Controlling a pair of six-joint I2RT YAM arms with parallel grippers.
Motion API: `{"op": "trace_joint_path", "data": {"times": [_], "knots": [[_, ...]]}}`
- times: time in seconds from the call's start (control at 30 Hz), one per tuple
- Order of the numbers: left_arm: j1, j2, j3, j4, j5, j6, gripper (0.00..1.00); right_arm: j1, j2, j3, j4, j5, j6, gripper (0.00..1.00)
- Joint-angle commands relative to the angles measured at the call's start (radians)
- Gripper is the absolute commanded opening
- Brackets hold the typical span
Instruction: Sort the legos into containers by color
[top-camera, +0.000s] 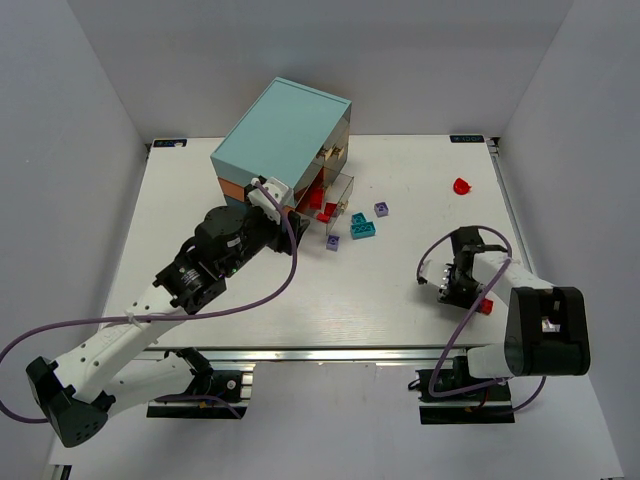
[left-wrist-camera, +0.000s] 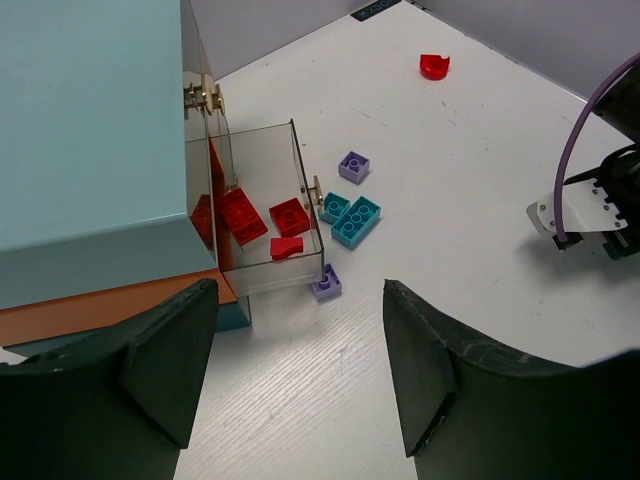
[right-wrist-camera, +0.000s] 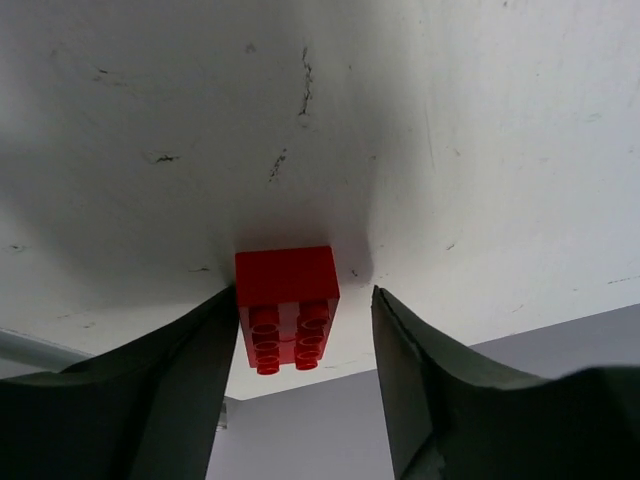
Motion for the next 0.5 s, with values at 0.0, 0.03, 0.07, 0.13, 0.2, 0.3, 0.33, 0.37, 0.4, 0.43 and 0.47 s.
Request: {"op": "trace_joint_path", "data": {"times": [0.0, 0.03, 0.07, 0.13, 0.2, 0.3, 0.33, 0.37, 0.4, 0.43, 0.47], "knots": [[0.003, -0.025, -0.009, 0.013, -0.008, 0.008, 0.77, -0.005, 0.050, -0.009, 0.046, -0.011, -0.055, 0.60], [0.003, -0.025, -0.009, 0.015, -0.012, 0.008, 0.77, -0.006, 0.053, -0.011, 0.044, 0.000, -0.055, 0.57], [0.003, -0.027, -0.009, 0.013, -0.012, 0.008, 0.76, -0.006, 0.053, -0.009, 0.046, -0.001, -0.057, 0.54], [0.003, -0.030, -0.011, 0.015, -0.013, 0.009, 0.77, -0.008, 0.049, 0.013, 0.018, -0.026, -0.056, 0.39], [0.003, -0.030, -0.011, 0.016, -0.015, 0.011, 0.77, -0.005, 0.033, 0.047, -0.018, -0.053, -0.030, 0.22], [0.003, -0.032, -0.014, 0.018, -0.024, 0.014, 0.77, 0.011, -0.004, 0.154, -0.086, -0.171, 0.030, 0.08], [0.003, -0.030, -0.014, 0.018, -0.033, 0.015, 0.77, 0.020, -0.008, 0.223, -0.109, -0.255, 0.053, 0.07], [0.003, -0.030, -0.014, 0.016, -0.038, 0.018, 0.77, 0.023, -0.011, 0.259, -0.121, -0.292, 0.078, 0.06], [0.003, -0.030, -0.015, 0.015, -0.042, 0.020, 0.77, 0.029, -0.014, 0.289, -0.132, -0.325, 0.125, 0.03], [0.003, -0.033, -0.020, 0.018, -0.054, 0.020, 0.77, 0.050, -0.014, 0.322, -0.138, -0.389, 0.151, 0.02], [0.003, -0.033, -0.023, 0.021, -0.062, 0.028, 0.77, 0.058, -0.016, 0.371, -0.134, -0.417, 0.176, 0.00]]}}
